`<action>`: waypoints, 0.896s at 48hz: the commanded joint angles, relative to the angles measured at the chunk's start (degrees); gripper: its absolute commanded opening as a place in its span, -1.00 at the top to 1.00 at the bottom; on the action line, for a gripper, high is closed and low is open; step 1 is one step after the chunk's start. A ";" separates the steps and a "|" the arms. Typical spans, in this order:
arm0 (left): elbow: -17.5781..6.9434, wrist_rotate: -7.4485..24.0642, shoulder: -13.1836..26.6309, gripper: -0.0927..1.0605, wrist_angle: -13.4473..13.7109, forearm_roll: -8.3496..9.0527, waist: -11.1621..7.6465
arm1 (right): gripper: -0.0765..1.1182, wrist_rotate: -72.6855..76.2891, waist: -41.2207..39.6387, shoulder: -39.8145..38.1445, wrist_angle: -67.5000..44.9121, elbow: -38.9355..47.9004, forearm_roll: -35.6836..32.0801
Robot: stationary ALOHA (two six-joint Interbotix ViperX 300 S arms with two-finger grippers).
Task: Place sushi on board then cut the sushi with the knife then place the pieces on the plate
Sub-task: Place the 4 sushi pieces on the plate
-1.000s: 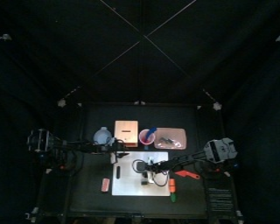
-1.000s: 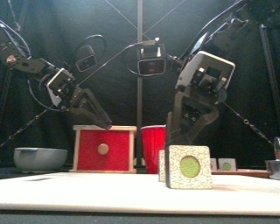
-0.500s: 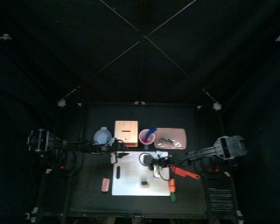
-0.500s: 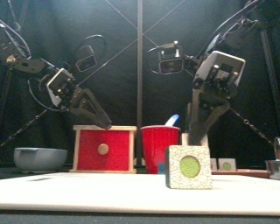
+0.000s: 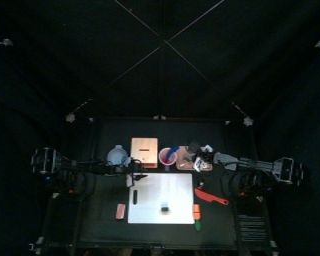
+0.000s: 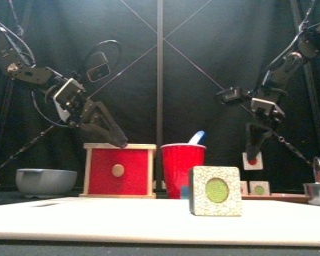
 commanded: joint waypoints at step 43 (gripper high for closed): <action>-0.79 0.00 -0.35 -0.44 -0.18 -0.09 0.44 | -0.48 0.70 19.42 -0.97 -1.32 -7.21 0.79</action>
